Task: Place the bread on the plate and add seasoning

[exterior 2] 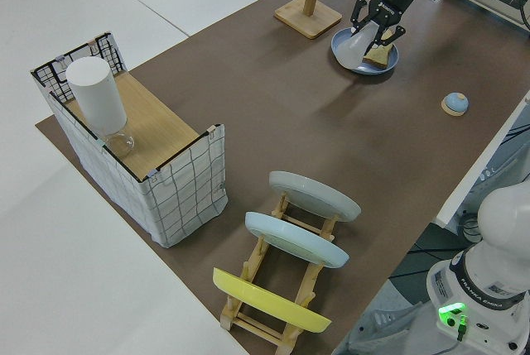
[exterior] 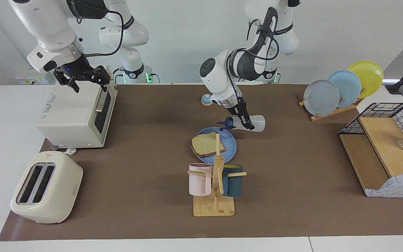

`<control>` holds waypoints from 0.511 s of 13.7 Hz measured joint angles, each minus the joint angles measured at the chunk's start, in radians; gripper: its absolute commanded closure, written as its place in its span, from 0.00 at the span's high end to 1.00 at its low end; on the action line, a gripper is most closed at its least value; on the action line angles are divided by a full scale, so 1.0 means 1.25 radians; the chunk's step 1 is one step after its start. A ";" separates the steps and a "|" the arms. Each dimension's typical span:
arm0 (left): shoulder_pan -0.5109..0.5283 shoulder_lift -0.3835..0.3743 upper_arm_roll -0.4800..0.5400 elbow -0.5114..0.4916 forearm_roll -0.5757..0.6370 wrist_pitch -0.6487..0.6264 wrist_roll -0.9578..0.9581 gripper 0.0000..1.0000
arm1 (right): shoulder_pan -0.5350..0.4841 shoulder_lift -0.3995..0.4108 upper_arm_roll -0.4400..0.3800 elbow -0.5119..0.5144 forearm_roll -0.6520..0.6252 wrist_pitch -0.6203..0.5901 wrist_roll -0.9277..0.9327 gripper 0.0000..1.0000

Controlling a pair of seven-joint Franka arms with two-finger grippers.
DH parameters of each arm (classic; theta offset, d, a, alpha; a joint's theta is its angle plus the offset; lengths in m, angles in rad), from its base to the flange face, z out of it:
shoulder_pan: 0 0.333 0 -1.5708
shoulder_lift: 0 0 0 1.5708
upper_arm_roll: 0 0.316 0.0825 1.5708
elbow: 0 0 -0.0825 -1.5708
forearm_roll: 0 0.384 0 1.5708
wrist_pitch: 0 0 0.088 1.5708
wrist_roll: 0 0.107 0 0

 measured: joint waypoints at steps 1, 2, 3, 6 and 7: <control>-0.006 0.031 0.000 0.020 0.015 -0.019 -0.004 0.00 | -0.013 0.000 0.000 0.000 0.000 0.010 -0.005 1.00; -0.011 0.053 0.000 0.033 0.031 -0.035 -0.006 0.00 | -0.025 0.000 0.000 0.000 0.000 0.018 -0.009 1.00; -0.017 0.069 0.000 0.040 0.042 -0.048 -0.010 0.00 | -0.031 0.000 0.000 0.000 0.000 0.021 -0.011 1.00; -0.025 0.084 0.002 0.049 0.077 -0.079 -0.016 0.00 | -0.034 0.000 0.001 0.000 0.000 0.028 -0.011 1.00; -0.025 0.084 0.003 0.050 0.087 -0.091 -0.016 0.00 | -0.033 0.000 0.001 0.000 0.000 0.029 -0.011 1.00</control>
